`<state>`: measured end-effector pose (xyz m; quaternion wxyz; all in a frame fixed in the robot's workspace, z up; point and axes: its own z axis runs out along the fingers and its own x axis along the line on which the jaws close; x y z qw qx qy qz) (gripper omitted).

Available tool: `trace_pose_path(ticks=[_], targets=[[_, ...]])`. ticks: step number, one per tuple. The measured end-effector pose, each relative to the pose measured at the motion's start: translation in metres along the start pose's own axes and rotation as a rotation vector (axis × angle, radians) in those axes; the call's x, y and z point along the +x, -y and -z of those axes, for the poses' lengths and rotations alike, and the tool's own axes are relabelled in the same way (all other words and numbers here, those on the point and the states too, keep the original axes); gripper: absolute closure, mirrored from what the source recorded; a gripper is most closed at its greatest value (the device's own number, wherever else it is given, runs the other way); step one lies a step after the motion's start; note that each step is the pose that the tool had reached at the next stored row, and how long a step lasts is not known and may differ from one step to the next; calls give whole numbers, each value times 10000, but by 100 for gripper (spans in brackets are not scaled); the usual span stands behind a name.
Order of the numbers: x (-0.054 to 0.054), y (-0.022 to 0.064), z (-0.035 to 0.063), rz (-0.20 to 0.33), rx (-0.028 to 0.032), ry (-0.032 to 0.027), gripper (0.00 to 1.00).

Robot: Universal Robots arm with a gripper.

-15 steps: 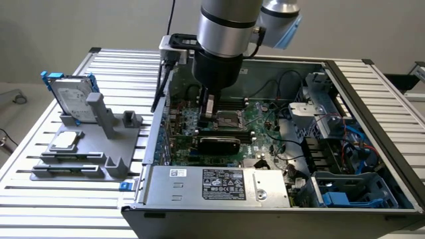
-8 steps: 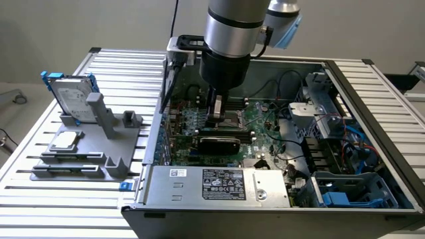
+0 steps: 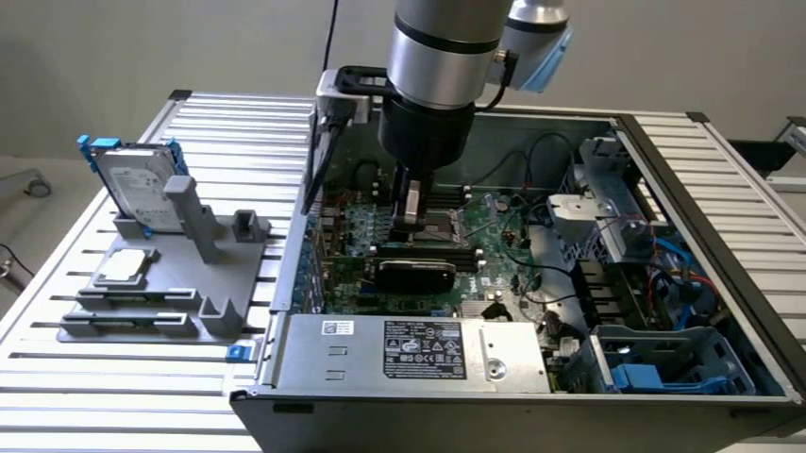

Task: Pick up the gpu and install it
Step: 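Press down on the gpu until it lock into place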

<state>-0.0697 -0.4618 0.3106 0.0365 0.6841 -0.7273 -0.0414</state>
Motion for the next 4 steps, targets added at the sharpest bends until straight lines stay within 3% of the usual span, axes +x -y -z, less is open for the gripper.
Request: trace_pose_path(ticks=[4], targets=[[0,0,0,-50,0,6,89]])
